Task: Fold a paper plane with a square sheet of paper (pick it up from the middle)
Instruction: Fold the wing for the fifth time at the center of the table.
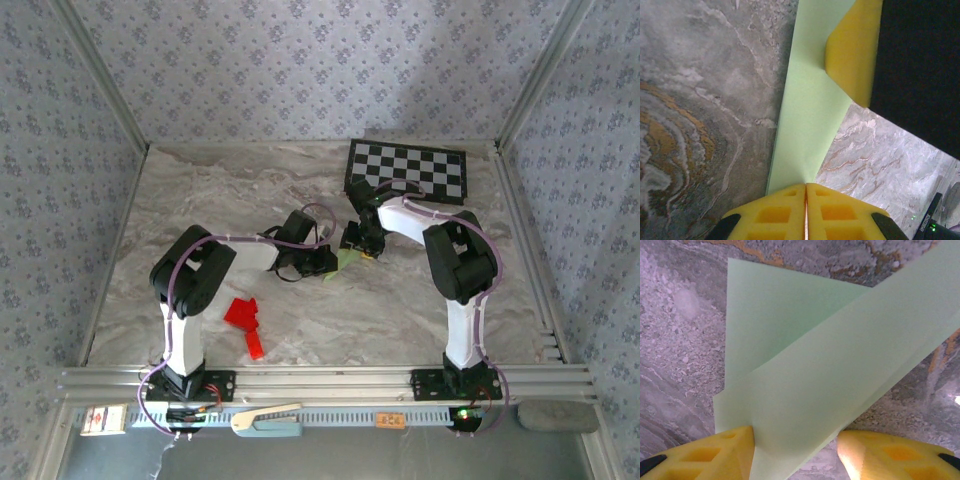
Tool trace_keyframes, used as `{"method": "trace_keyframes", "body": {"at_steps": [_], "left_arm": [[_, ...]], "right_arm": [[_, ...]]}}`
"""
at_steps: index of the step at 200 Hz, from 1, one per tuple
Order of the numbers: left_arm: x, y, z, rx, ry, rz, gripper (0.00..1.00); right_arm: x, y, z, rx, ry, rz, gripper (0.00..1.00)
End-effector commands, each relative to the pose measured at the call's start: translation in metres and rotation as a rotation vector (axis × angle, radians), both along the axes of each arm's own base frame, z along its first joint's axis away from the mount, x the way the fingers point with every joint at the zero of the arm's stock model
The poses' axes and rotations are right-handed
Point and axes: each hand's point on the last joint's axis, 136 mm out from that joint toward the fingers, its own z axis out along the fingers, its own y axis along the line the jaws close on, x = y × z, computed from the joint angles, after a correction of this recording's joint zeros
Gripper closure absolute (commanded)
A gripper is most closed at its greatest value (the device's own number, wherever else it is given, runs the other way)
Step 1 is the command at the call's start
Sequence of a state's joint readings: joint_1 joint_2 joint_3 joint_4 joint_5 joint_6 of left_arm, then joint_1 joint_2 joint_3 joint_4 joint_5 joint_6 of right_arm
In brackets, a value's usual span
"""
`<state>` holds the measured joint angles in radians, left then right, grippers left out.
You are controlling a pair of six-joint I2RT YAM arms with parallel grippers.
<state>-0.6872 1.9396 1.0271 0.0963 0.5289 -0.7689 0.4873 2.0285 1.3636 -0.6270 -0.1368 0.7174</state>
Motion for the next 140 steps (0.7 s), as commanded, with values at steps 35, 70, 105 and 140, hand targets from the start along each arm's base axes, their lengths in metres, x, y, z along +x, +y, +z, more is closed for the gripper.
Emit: {"method": "trace_keyframes", "body": {"at_steps": [35, 70, 105, 140], "left_arm": [[0.001, 0.009, -0.013, 0.045, 0.032, 0.036, 0.92], [0.003, 0.011, -0.012, 0.044, 0.036, 0.050, 0.93], [0.006, 0.003, 0.007, -0.013, 0.012, 0.041, 0.92], [0.011, 0.001, 0.011, -0.019, 0.000, 0.044, 0.90]], "right_arm": [[-0.046, -0.033, -0.076, -0.181, 0.196, 0.005, 0.46], [-0.046, -0.032, -0.077, -0.185, 0.197, 0.010, 0.46], [-0.046, -0.031, -0.077, -0.185, 0.199, 0.013, 0.46], [-0.046, -0.030, -0.077, -0.184, 0.199, 0.018, 0.46]]}}
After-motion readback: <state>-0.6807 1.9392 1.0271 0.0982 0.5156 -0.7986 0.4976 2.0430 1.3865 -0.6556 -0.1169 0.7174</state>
